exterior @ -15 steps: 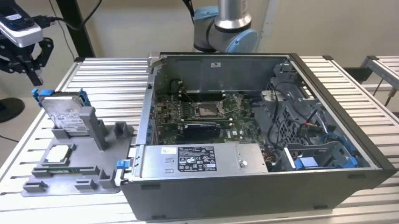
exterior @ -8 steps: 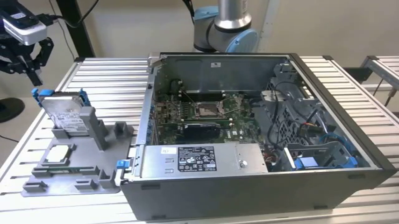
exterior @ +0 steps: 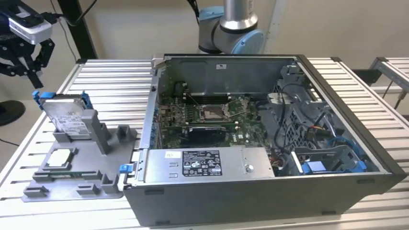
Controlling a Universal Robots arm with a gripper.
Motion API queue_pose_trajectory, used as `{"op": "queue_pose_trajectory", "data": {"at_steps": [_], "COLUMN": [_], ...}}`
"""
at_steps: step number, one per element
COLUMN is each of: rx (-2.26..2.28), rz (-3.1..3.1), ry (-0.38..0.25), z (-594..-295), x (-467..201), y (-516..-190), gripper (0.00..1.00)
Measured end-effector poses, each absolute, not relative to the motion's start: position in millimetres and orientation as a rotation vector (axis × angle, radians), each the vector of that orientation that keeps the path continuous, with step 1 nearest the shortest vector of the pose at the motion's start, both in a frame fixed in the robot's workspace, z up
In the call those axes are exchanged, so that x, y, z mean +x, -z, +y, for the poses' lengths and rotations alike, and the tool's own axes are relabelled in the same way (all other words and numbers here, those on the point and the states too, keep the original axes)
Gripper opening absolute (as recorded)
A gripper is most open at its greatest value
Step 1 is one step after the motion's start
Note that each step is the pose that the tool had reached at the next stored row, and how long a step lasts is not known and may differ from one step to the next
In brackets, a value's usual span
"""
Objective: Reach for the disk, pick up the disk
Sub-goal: 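Pick up the disk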
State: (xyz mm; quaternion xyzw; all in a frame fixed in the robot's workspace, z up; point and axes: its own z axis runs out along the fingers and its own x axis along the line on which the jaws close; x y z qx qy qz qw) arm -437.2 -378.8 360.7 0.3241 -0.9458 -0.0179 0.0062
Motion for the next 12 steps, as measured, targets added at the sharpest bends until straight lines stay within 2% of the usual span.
{"op": "queue_pose_trajectory", "data": {"at_steps": [12], "rx": [1.262], "rz": [-2.861], "ry": [0.054], "z": [-378.8], "x": [-437.2], "y": [-360.7], "gripper": [0.00]}}
